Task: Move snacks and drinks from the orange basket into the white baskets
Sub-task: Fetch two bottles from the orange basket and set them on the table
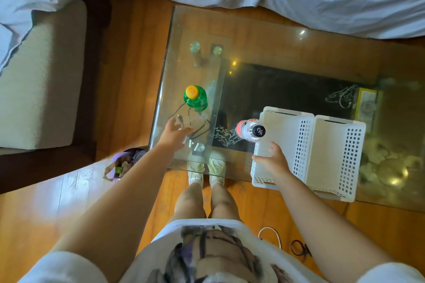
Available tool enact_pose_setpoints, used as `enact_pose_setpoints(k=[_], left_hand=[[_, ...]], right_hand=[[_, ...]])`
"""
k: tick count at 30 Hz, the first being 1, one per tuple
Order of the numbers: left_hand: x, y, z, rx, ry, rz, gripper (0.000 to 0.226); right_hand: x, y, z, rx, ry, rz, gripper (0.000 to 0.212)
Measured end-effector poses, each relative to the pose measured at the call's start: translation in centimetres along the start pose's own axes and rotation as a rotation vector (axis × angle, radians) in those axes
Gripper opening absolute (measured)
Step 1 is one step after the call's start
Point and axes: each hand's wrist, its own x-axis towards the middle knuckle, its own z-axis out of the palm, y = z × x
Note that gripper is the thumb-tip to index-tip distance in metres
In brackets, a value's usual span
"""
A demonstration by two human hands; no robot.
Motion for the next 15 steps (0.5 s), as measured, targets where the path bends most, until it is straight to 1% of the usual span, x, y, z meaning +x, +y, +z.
enact_pose_setpoints(k=[4,7,12,15], left_hand=[[-3.2,-3.4,-1.1,-0.146,-0.026,-0.086,0.035],[-5.9,-6.3,-2.4,-0.250,-0.019,-0.093,0.014],[-11.1,-12.7,-5.9,-0.435,0.076,-0.108,0.013],[-14.4,-17.4,-8.3,-0.601,0.183,-0.146,0.012]], right_hand=[[-2.2,1.4,-0.2,0.073,-0.111,0.152,0.056],[-3.9,2.0,0.2,0.021,-0.165,0.144,0.051],[-6.8,1.2,1.9,-0.173,-0.250,0.065,0.038],[-8.5,0.0,4.0,-0.351,-0.310,-0.046,0.033]])
